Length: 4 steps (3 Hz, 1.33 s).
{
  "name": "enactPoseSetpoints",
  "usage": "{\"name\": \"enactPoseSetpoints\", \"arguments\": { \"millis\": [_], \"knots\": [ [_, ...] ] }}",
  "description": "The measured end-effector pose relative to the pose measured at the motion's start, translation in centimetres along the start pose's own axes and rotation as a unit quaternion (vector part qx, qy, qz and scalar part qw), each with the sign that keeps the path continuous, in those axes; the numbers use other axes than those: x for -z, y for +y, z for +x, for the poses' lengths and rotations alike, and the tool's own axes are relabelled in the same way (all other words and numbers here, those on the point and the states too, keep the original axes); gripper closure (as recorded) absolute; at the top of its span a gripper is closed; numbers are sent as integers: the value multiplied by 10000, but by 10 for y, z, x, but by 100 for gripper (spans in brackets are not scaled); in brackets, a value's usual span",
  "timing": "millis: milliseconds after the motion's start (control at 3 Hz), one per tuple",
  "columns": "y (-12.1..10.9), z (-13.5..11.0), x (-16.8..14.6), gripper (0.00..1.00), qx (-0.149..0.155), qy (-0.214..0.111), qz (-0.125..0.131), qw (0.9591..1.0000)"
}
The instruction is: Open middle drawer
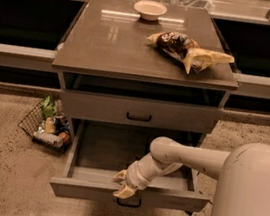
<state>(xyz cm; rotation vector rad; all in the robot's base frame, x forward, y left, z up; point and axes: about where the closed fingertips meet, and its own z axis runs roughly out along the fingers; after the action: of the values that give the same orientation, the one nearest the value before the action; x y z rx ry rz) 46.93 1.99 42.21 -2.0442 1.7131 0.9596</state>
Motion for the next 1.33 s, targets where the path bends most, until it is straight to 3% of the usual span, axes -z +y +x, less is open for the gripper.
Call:
{"name": "enactPoseSetpoints", "arguments": {
  "millis": [1000,1333],
  "knots": [
    [0,0,0,3,3,-1,-2,10000],
    [4,-4,7,0,156,-31,-51,9999]
  ]
}}
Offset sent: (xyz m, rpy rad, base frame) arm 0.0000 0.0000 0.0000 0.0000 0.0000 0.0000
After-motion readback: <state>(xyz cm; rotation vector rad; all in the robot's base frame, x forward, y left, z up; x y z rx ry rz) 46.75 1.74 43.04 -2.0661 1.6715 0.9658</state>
